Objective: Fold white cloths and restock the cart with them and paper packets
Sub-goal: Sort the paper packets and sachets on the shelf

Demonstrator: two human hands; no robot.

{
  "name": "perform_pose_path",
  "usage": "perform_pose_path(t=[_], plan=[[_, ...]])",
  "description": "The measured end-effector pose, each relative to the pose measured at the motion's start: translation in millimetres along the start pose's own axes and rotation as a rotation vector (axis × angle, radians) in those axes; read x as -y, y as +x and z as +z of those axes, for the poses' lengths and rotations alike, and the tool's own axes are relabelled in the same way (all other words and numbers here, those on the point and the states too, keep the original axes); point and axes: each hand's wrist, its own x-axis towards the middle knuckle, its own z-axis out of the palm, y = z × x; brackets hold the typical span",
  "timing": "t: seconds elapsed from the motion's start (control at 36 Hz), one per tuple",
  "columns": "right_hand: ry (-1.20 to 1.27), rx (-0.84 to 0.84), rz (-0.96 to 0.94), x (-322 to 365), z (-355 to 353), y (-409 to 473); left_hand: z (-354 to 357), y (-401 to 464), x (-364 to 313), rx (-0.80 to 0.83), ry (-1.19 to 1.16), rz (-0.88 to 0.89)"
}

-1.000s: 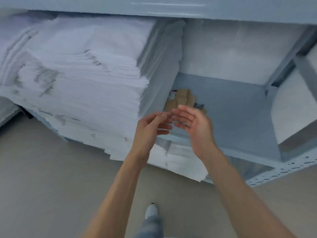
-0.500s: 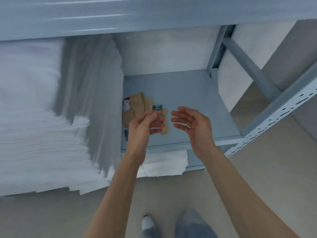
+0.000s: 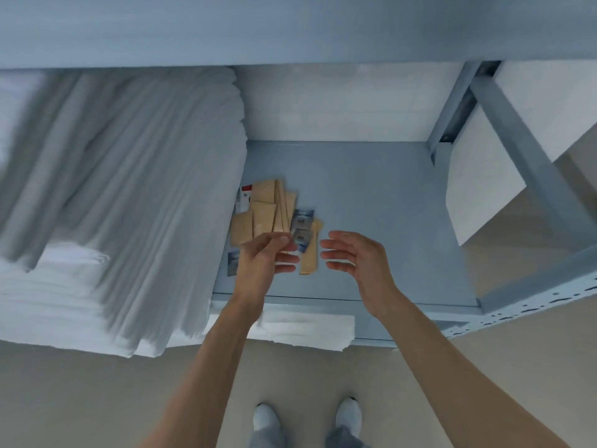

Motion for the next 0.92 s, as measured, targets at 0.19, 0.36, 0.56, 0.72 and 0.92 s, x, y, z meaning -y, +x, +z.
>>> perform_pose_path(t=[0.19, 0.36, 0.56, 0.72, 0.92], plan=[[-0.097, -0.007, 0.045, -20.0, -2.2, 39.5, 6.2, 58.2, 39.3, 0.0, 0.104, -0.071], [-0.5, 0.055, 0.078, -59.3, 0.7, 66.5, -12.8, 97.8, 77.8, 0.038, 0.389, -0.07], [-1.283, 0.319, -0.122, -92.7, -4.7, 102.8, -42.2, 142.7, 128.3, 0.07, 1.241, 0.379], [-1.489, 0.385, -0.242, -112.5, 7.3, 122.8, -31.1, 203.9, 134.7, 0.019, 1.238, 0.19], [-1.407, 0.246, -0.282, -143.0, 1.6, 144.0, -0.1, 203.6, 173.6, 0.215, 1.5, 0.342]])
